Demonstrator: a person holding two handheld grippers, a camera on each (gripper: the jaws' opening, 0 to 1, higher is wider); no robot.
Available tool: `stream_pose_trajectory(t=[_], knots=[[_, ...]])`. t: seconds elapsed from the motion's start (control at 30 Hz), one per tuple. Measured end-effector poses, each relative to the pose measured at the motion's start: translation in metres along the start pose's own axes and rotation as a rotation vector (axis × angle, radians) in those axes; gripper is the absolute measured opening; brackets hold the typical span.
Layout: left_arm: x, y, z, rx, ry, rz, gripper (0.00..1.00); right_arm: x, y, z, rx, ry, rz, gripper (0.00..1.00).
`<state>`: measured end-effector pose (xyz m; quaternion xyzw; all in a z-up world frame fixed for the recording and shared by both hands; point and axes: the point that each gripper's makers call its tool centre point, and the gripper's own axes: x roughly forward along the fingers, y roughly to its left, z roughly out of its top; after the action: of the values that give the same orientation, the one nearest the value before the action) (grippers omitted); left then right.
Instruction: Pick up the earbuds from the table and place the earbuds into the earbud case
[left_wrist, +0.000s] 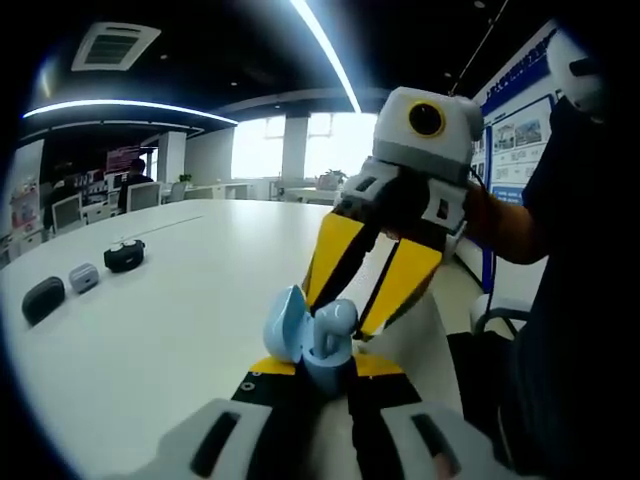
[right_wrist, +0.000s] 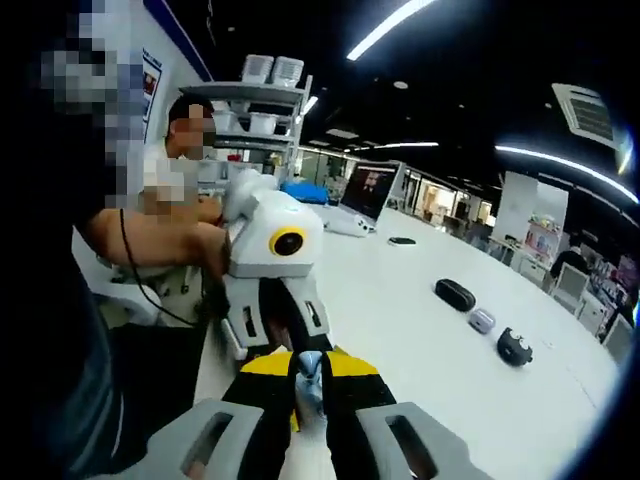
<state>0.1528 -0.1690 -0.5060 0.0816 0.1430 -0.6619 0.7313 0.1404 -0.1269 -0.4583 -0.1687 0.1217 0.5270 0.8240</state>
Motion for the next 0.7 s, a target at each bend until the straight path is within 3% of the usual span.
stream_pose_trajectory(t=[0.47, 0.7], knots=[[0.0000, -0.0010, 0.0000, 0.005, 0.000, -0.005, 0.18, -0.0020, -0.0063, -0.0102, -0.052, 0.053, 0.068, 0.10], [-0.0004, 0.0001, -0.0001, -0.001, 0.001, -0.004, 0.18, -0.0013, -0.0056, -0.0086, -0.057, 0.038, 0.101, 0.10]])
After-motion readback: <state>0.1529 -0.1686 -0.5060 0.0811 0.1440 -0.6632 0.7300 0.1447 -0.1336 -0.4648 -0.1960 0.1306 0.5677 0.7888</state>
